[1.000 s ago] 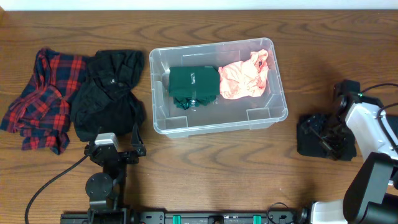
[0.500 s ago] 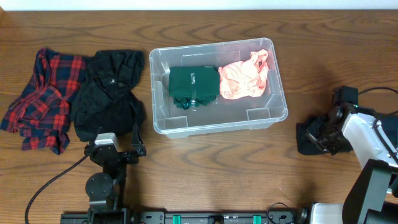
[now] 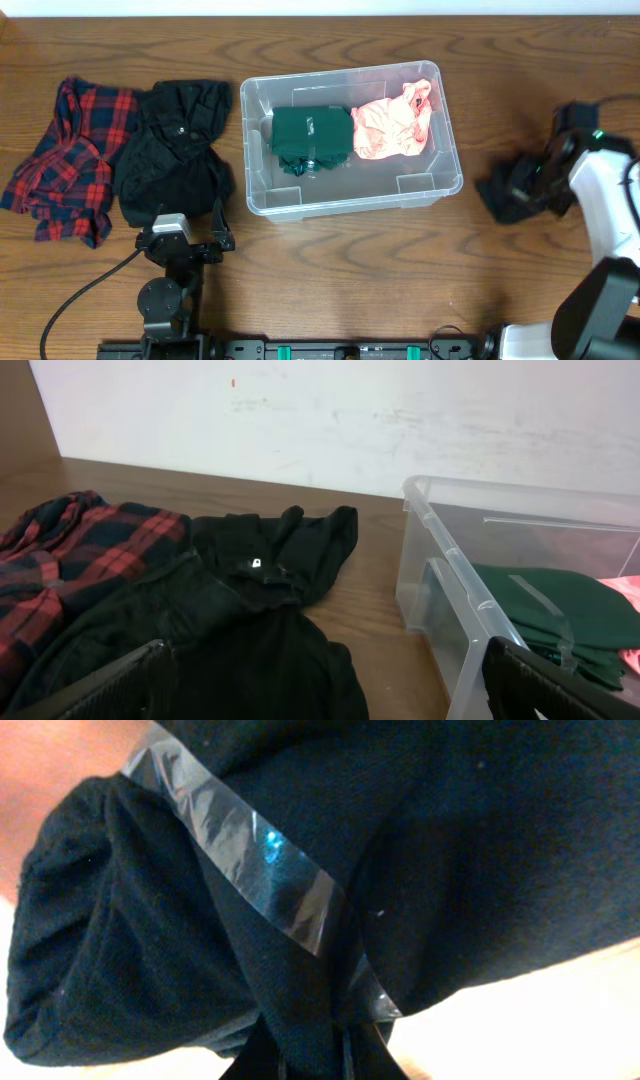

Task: Pack container
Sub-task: 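Carry the black garment into the container's front-left area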

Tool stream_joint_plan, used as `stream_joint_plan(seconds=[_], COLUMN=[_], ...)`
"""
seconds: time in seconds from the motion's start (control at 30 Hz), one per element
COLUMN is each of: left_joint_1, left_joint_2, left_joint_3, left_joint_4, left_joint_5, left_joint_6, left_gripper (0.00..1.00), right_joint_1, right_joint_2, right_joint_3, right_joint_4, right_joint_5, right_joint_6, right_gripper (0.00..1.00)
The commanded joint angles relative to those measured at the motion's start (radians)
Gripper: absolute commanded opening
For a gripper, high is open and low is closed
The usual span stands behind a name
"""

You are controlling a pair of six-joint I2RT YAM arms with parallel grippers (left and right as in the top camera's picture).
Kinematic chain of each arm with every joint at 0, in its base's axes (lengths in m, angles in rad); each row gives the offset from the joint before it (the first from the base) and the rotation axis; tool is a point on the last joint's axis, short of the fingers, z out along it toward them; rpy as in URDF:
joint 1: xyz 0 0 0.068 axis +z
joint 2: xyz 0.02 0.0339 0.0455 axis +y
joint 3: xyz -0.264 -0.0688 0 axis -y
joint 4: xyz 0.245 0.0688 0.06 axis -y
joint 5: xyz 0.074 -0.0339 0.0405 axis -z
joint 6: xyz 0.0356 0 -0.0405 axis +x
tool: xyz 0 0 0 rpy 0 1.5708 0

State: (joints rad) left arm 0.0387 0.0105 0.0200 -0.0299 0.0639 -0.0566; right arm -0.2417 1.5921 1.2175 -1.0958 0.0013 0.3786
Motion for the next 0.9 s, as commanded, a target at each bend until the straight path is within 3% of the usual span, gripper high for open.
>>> stream_joint_plan(seconds=[0.0, 0.17, 0.33, 0.53, 0.67, 0.87], left_joint_1=[0.004, 0.004, 0.004, 0.004, 0.004, 0.004], left_joint_2=[-0.005, -0.005, -0.005, -0.005, -0.005, -0.005], left_joint_3=[-0.016, -0.016, -0.016, -0.016, -0.016, -0.016], left_joint_4=[-0.036, -0.036, -0.036, -0.036, -0.036, -0.036], left_joint_5=[0.006, 0.006, 0.006, 0.006, 0.006, 0.006], left_joint_6=[-0.012, -0.012, -0.012, -0.012, -0.012, -0.012], left_gripper=[0.98, 0.98, 0.98, 0.98, 0.98, 0.98], right_joint_1=[0.003, 0.053, 0.193, 0.444, 0.582, 0.737], right_joint_2=[-0.078, -0.145, -0.195, -0.187, -0.171, -0.114], right_joint_3=[0.153, 0.266, 0.274, 0.274, 0.274, 0.272], right_joint_4=[-0.053, -0.105, -0.064, 0.045, 0.156, 0.188], right_joint_5=[-0.045, -0.187, -0.417, -0.332, -0.19, 0.047], right_joint_6=[-0.164, -0.199, -0.382, -0.449, -0.232, 0.391], right_gripper=[0.01, 0.01, 0.01, 0.01, 0.01, 0.01])
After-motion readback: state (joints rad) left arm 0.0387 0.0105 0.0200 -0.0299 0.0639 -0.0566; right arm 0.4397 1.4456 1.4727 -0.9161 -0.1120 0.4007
